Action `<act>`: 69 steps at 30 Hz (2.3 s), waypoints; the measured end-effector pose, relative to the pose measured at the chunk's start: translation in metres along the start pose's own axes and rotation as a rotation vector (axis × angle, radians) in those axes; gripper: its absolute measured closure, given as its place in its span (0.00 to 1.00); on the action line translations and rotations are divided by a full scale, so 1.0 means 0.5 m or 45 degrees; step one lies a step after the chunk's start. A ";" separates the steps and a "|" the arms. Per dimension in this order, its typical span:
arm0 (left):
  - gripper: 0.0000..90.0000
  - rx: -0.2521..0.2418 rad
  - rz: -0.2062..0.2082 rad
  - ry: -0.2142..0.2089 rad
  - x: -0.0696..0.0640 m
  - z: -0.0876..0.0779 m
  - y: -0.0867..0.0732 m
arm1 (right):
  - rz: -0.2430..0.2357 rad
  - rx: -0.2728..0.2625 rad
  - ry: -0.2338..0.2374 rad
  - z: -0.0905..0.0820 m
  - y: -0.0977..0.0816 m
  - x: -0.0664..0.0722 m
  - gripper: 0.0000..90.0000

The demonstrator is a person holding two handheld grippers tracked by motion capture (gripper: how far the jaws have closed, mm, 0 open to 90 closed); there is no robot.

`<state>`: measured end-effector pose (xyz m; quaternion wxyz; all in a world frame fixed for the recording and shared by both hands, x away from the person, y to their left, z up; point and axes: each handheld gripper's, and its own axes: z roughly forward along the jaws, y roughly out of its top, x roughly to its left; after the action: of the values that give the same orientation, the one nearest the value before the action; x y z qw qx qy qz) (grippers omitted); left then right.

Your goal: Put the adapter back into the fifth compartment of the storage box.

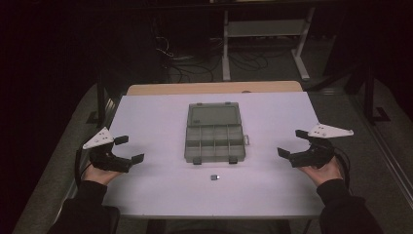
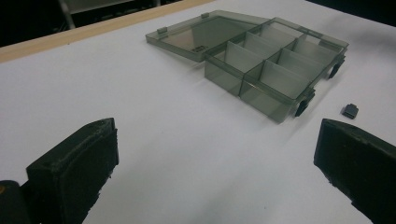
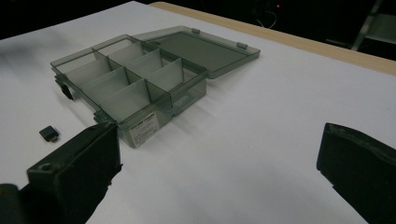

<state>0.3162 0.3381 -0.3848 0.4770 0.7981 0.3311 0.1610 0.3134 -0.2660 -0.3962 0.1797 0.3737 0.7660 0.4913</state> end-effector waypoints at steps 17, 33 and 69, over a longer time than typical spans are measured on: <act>0.00 0.057 0.113 -0.074 -0.030 -0.001 0.063 | -0.010 0.015 0.003 0.003 0.000 0.002 0.00; 0.00 0.104 0.174 -0.173 -0.068 0.028 0.109 | -0.015 0.010 0.013 0.004 0.001 0.001 0.00; 0.00 0.246 0.321 -0.318 -0.149 0.123 0.156 | -0.018 0.012 0.027 0.004 0.000 0.002 0.00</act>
<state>0.3263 0.2219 -0.3430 0.4116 0.8890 0.1809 0.0867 0.3140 -0.2639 -0.3968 0.1733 0.3637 0.7728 0.4903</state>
